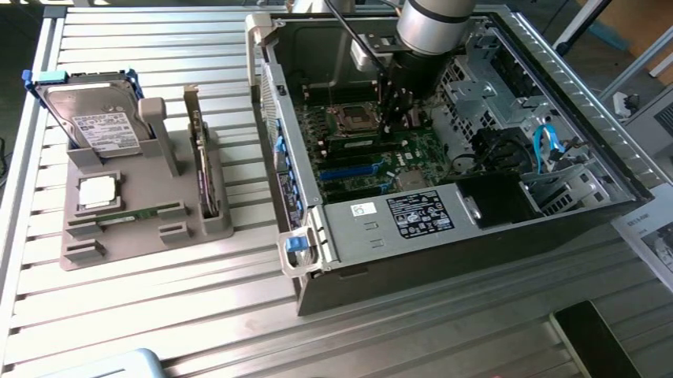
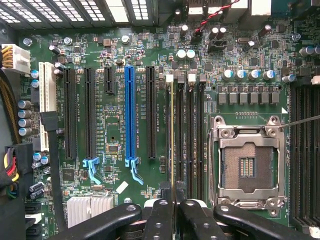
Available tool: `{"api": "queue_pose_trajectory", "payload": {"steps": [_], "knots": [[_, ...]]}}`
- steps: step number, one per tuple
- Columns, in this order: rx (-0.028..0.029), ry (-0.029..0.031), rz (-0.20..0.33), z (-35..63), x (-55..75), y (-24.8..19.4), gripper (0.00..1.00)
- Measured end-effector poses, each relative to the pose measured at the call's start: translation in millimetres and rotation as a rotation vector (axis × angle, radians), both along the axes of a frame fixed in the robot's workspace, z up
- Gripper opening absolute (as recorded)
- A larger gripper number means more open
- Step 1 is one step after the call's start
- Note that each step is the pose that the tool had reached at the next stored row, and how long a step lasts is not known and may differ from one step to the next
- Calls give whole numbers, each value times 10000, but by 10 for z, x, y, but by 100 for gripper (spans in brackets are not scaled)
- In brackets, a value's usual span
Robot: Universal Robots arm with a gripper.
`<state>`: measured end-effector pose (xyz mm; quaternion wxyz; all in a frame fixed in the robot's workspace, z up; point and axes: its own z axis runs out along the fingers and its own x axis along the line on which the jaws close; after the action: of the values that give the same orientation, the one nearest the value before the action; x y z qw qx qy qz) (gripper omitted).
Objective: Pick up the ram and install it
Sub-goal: 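Insert the ram into the slot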
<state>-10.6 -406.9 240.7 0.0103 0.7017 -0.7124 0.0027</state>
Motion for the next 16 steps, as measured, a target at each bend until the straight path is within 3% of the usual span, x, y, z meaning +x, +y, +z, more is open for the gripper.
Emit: {"api": "queue_pose_trajectory", "payload": {"steps": [16], "knots": [[1,-1,103,-9,-9,0,12]]}}
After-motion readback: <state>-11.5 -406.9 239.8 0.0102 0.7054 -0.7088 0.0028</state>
